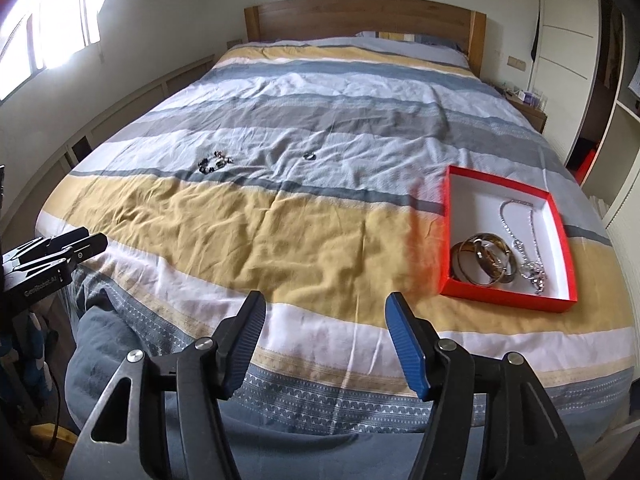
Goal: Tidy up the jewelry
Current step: 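Withdraw both open tools from the box toward the beaded bracelet and small ring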
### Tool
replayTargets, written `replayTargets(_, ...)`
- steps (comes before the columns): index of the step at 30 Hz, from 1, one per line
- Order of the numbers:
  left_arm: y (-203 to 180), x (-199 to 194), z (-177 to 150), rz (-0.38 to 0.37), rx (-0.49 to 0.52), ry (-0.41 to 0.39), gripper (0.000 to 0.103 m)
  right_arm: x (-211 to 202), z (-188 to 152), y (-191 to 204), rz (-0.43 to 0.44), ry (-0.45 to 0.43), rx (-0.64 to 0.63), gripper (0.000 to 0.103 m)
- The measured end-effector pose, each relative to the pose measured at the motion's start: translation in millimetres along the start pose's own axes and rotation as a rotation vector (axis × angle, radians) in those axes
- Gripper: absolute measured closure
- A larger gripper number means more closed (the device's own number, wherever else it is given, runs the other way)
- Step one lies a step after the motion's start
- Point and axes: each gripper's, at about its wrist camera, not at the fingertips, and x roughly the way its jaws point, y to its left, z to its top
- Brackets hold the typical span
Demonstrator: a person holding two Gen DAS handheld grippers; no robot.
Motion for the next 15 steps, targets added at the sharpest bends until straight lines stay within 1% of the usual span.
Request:
replayTargets(5,9.2,16.1,4.9,-0.022,-0.023,0.030,0.055,18.4,6.7,7.6,0.007,0.027,-0.020,0.042)
replayTargets(10,20.0,36.0,7.7,-0.010,-0.039,0.061,0.055,39.0,12.4,9.1,0.032,0.064,-0.015,0.042)
replayTargets(15,27.8,56.1,8.2,0.001,-0.038,0.094,0.055,58.8,16.1,7.4,0.038,0.096,-0.010,0.042)
